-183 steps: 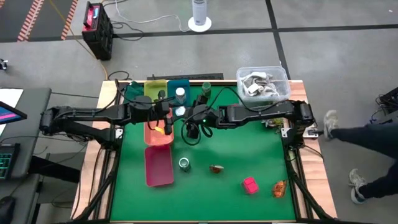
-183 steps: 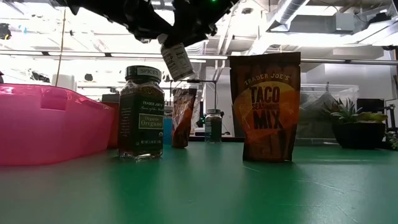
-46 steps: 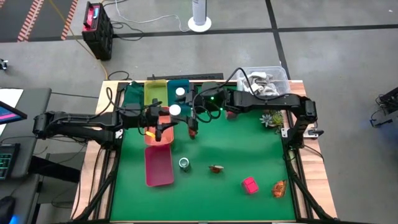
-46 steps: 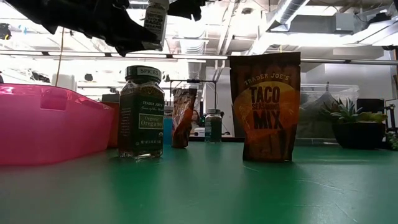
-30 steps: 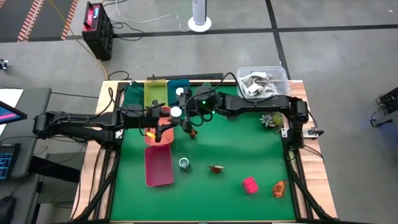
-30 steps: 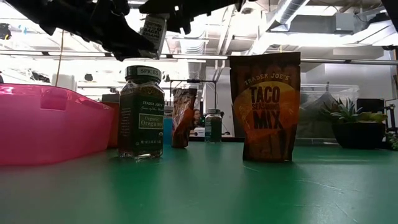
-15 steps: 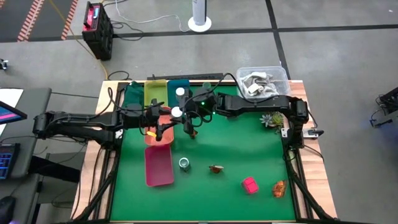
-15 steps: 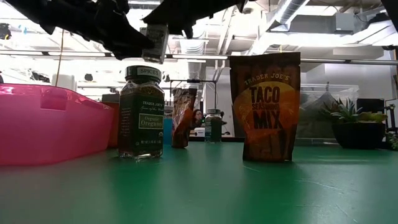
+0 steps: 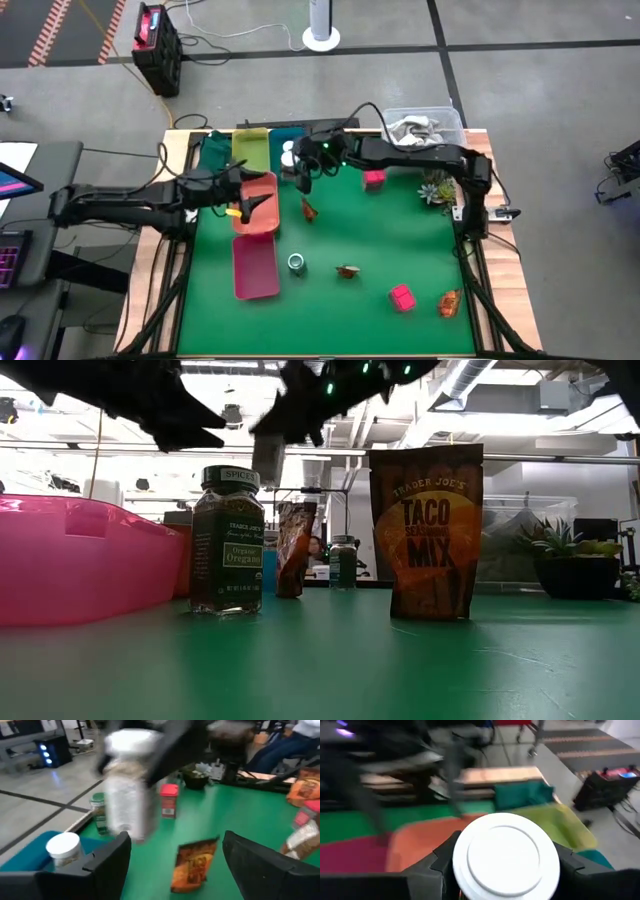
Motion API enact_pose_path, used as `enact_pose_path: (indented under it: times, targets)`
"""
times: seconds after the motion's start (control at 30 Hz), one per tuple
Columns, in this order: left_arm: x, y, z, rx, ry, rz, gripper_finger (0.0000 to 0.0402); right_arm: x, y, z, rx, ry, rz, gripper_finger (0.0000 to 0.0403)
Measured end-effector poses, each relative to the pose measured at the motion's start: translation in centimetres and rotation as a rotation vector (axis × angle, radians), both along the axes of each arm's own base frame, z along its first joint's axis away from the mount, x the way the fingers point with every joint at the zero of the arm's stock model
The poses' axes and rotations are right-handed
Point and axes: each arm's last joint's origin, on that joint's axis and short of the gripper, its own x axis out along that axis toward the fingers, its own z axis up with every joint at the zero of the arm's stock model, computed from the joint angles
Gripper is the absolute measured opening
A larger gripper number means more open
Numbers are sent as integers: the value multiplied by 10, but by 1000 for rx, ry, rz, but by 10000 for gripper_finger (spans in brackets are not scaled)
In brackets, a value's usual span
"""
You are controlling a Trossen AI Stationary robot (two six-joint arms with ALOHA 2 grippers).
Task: Sort spices by type
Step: Put the white seasoning bottle into the blue bin
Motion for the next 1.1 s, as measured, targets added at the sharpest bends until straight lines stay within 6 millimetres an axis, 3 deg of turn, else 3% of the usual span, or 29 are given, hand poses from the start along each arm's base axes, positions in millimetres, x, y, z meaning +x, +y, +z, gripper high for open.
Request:
enact_pose_path:
  times: [0.27, 0.43, 1.1]
  targets:
    - [-11, -20, -20, -13, -23, 12, 288, 20, -36, -37, -27, -74, -143, 217]
    - [-15, -31, -20, -6, -27, 10, 288, 22, -43, -58, 6, -6, -166, 217]
    - [-19, -35, -10, -34, -132, 70, 288, 17, -46, -64, -120, 122, -119, 218]
